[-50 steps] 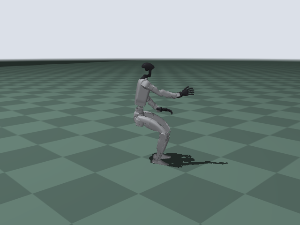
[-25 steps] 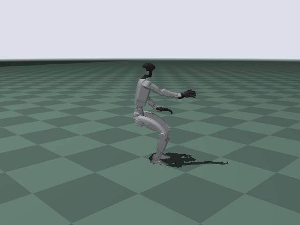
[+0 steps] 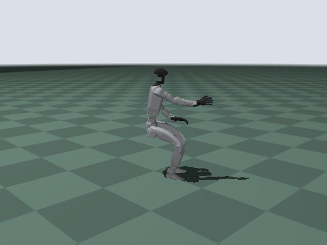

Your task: Upper body actions

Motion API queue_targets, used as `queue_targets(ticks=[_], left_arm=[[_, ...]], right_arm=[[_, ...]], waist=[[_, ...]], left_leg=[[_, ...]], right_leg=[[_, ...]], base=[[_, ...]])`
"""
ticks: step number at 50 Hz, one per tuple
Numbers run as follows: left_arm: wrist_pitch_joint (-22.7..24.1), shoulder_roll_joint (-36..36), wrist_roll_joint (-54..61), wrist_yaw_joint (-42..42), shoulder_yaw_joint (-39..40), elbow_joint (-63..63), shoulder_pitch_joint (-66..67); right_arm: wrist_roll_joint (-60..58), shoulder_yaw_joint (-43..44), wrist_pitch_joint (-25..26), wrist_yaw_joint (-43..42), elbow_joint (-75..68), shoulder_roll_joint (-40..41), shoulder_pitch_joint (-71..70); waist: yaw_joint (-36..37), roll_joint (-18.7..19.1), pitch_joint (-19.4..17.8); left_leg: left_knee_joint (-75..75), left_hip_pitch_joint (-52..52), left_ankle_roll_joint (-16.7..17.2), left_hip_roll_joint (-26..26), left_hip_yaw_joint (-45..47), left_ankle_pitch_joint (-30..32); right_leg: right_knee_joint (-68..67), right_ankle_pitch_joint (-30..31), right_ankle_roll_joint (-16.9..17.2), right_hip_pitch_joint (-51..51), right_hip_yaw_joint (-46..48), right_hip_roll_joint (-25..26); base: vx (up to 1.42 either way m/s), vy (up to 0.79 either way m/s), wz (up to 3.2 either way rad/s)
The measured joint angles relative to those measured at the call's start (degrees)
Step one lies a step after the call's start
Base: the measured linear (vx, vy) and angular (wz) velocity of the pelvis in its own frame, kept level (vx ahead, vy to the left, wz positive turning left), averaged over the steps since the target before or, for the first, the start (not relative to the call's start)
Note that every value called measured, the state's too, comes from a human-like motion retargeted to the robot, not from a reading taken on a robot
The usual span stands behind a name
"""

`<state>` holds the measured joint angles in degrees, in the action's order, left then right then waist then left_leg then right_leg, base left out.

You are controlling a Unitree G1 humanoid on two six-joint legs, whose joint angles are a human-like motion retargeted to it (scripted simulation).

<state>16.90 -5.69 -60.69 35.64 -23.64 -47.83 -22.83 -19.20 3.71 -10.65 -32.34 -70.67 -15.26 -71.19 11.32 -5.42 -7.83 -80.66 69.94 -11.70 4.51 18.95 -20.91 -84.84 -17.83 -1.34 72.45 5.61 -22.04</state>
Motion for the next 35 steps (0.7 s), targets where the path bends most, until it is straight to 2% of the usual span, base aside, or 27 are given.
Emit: queue_targets(ticks=[5,12,20,29,35], left_arm=[[-0.3,-0.4,0.4,0.1,1.1,0.3,1.6],[-0.6,-1.2,1.3,0.1,2.6,1.1,4.3],[-0.9,-1.8,2.2,0.1,4.6,2.1,6.8],[-0.9,-2.0,2.5,0.1,5.7,2.7,8.1],[-1.2,-2.6,3.0,0.5,6.1,3.5,9.3]], right_arm=[[2.8,-0.6,-3.9,2.0,12.8,-0.6,7.4],[6.4,-1.2,-9.9,11.3,32.5,-2.0,22.3],[3.6,-2.3,-15.7,17.2,43.1,-4.6,42.6],[-16.2,0.7,-11.9,9.3,44.1,-0.4,66.7],[-23.6,1.2,-8.5,1.2,42.6,4.3,75.7]], waist=[[-0.9,0.0,1.1],[-2.8,0.5,2.9],[-5.1,1.3,4.3],[-5.9,1.8,5.0],[-6.7,2.3,5.4]], left_leg=[[-0.4,-0.1,0.1,-1.0,0.0,-0.4],[-0.8,-0.3,0.3,-2.2,-0.2,-1.0],[-1.2,-0.3,0.5,-3.3,-0.5,-1.3],[-1.5,0.0,0.7,-4.1,-0.6,-1.4],[-1.7,0.1,0.9,-4.8,-0.6,-1.5]], right_leg=[[0.1,0.1,-0.2,-0.2,0.2,0.8],[0.5,0.5,-0.4,-0.4,0.5,2.0],[0.8,0.9,-0.5,-0.3,0.7,3.3],[1.0,1.2,-0.7,0.1,0.7,4.1],[1.4,1.6,-0.8,0.3,0.6,5.0]], base=[[0.06,0.01,-0.14],[0.06,0.02,-0.14],[0.02,0.00,-0.03],[0.00,0.00,0.00],[0.00,0.00,0.00]])
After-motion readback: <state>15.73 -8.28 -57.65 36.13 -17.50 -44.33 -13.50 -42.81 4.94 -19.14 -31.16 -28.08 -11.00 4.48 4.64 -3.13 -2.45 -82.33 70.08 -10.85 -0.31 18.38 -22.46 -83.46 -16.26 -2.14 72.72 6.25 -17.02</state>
